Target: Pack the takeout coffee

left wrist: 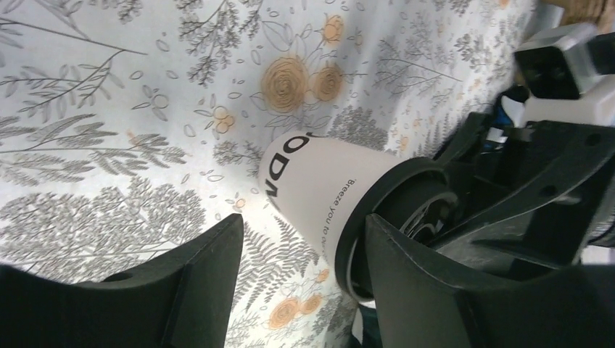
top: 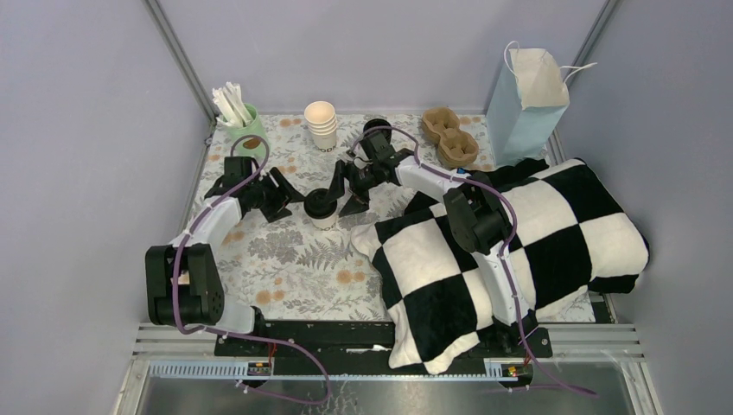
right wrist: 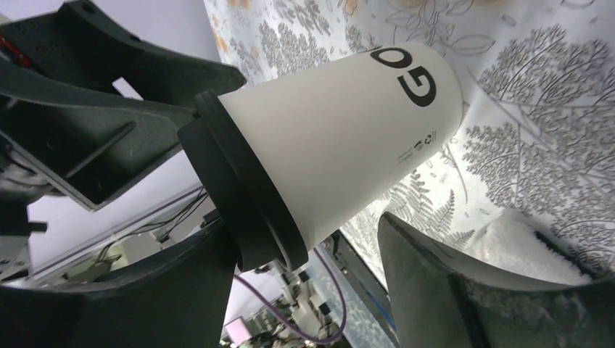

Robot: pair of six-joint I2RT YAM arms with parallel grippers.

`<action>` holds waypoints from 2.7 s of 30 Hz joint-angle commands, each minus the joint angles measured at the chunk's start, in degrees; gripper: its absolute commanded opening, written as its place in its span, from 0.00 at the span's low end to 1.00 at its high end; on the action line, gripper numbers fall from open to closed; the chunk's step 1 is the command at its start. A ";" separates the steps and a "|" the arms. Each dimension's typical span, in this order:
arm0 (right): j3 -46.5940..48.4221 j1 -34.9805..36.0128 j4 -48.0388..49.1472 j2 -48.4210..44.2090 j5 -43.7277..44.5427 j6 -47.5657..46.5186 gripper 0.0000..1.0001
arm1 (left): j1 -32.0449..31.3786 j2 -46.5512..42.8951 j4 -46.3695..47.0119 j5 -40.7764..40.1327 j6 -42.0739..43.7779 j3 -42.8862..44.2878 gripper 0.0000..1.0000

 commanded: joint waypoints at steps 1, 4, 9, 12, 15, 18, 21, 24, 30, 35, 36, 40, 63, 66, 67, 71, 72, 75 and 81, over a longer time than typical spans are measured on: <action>4.93 0.34 -5.26 1.98 6.52 -4.55 0.78 | -0.77 0.64 -17.10 -12.90 7.07 1.26 0.66; 7.85 0.22 -5.94 2.08 5.93 -4.81 0.83 | -0.77 -0.91 -18.84 -13.10 7.40 5.32 0.71; 10.91 0.18 -6.68 1.64 5.14 -5.05 0.87 | -1.02 -1.73 -22.12 -12.86 7.47 11.44 0.76; 10.68 -0.20 -6.61 0.74 4.95 -4.96 0.88 | -1.57 -2.54 -22.99 -12.59 7.61 13.15 0.82; 10.25 -0.74 -6.33 -0.17 4.76 -4.79 0.89 | -1.92 -3.28 -23.34 -12.31 7.06 14.65 0.87; 11.65 -1.44 -8.13 -0.68 4.70 -5.91 0.90 | -4.85 -4.23 -23.40 -12.68 6.69 17.12 0.94; 15.41 -2.40 -14.81 -2.02 8.64 -10.90 0.93 | -9.45 -4.65 -23.63 -16.20 7.75 20.90 0.99; 13.93 -4.61 -21.54 -5.82 13.76 -17.28 0.95 | -14.56 -2.81 -25.24 -21.48 8.24 24.70 0.99; -1.66 -9.26 -24.50 -21.08 22.39 -26.11 0.99 | -25.84 5.00 -29.03 -34.17 10.21 31.84 0.99; -15.69 -10.09 -22.29 -31.90 22.91 -28.38 1.00 | -28.73 9.88 -30.35 -39.39 11.91 36.03 0.99; -18.03 -10.02 -21.69 -33.53 22.83 -28.28 1.00 | -28.84 10.82 -30.87 -40.21 12.10 36.66 0.99; -23.96 -10.14 -19.60 -37.44 21.84 -27.46 1.00 | -28.84 13.17 -31.06 -40.77 13.06 37.38 0.99; -26.53 -10.52 -18.50 -39.21 20.26 -27.41 1.00 | -26.46 14.59 -34.75 -46.26 10.19 34.70 0.61; -26.45 -10.47 -18.58 -39.38 20.18 -27.42 1.00 | -22.32 11.45 -34.81 -46.89 10.25 31.08 0.62; -26.37 -10.52 -18.62 -39.46 20.21 -27.42 1.00 | -20.26 10.03 -34.48 -46.53 10.39 29.25 0.63; -26.06 -10.47 -19.00 -39.72 20.06 -27.59 1.00 | -8.75 3.45 -32.47 -47.74 12.95 21.22 0.63; -26.03 -10.45 -19.14 -39.74 19.85 -27.57 1.00 | -5.10 1.92 -31.80 -47.60 13.59 19.37 0.63; -25.68 -10.49 -19.44 -39.74 19.19 -27.60 1.00 | 7.53 -2.37 -28.58 -45.33 15.59 13.16 0.63; -24.87 -10.46 -20.38 -40.32 18.40 -27.42 1.00 | 13.23 -3.99 -26.82 -43.60 14.07 9.46 0.63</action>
